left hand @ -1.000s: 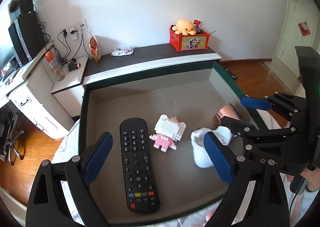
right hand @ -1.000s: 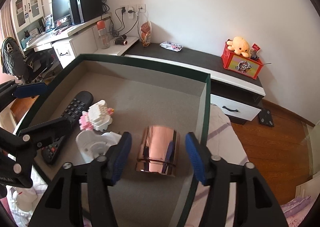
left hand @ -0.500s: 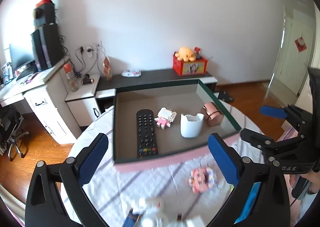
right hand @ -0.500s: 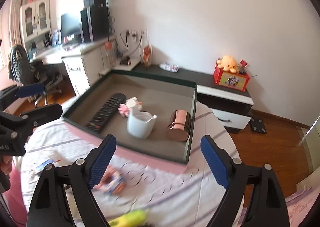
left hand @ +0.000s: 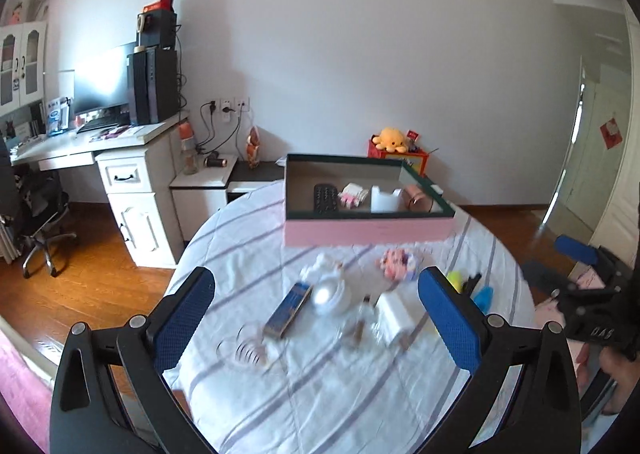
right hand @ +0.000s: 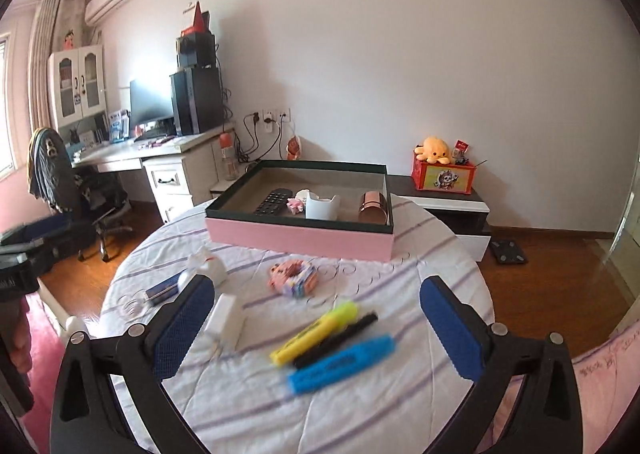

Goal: Organize rigid objects
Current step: 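Withdraw both tools from the box back over the bed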

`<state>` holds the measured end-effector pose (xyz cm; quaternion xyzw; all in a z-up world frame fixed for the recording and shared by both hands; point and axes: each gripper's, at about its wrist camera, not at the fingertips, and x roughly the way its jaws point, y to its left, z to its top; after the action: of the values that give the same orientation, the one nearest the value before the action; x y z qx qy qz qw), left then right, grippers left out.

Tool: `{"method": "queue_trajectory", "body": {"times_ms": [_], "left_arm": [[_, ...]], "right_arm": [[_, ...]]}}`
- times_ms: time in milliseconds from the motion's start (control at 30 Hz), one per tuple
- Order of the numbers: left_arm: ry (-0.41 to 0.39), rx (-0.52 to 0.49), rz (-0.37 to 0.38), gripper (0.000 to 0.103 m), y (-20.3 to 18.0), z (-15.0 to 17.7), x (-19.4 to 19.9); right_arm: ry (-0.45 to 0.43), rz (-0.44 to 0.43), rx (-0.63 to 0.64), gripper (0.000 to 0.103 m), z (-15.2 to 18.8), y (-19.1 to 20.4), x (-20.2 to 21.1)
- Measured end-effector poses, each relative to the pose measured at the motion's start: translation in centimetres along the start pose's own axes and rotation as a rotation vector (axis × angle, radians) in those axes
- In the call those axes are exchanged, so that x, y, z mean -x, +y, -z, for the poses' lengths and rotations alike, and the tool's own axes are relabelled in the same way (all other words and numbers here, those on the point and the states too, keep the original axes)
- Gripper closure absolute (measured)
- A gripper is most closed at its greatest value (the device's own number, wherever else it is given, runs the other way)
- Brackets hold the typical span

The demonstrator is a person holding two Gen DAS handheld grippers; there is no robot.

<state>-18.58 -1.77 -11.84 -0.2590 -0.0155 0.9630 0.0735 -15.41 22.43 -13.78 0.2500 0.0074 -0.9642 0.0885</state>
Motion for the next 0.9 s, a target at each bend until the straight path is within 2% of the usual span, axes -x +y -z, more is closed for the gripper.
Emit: {"method": "queue_trajectory", "body": {"times_ms": [133,433,900], "left_arm": [[0.005,-0.01,-0.025,0.0,0.8,1.3,1.3],[0.018,-0.021,-0.005,0.0,0.3,2.3,1.6],[0.12,-0.123,0.05,0.0,-2.5,4.8,-4.4]], "right_arm": [[0.018,0.025,0.015,0.0,1.0,0.7,1.0],[0.053,0.048,0.005,0.0,2.5,0.5,1.1],[0.188,0.038,-0.05,0.0,5.8,-1.9,-3.6]]}}
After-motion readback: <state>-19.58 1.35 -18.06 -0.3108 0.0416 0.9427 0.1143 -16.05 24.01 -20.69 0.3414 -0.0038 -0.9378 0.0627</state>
